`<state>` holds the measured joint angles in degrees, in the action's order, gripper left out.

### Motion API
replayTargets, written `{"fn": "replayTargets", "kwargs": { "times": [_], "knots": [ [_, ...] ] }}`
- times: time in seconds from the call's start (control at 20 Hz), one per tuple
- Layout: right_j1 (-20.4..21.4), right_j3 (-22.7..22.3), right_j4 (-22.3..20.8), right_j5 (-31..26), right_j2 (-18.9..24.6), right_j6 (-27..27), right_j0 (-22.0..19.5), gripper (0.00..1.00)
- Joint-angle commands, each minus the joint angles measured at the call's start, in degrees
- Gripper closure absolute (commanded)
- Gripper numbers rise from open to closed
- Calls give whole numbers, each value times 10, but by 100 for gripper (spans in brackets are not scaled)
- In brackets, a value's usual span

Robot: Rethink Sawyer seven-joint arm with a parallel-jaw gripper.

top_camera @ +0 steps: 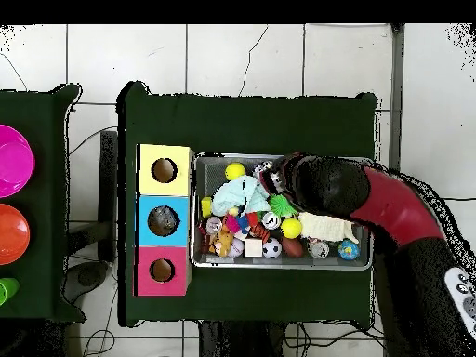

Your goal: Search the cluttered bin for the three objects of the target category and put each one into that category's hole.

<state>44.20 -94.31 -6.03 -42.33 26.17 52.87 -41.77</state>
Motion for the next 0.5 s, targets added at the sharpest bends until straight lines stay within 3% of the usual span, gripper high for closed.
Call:
{"fn": "replayTargets", "kwargs": {
  "times": [0.05, 0.4, 0.5],
  "knots": [
    [-42, 49, -64, -106, 63, -184, -47, 100],
    [-76, 86, -120, -131, 96, -231, -108, 100],
    [-74, 76, -133, -126, 106, -236, -126, 100]
  ]
}}
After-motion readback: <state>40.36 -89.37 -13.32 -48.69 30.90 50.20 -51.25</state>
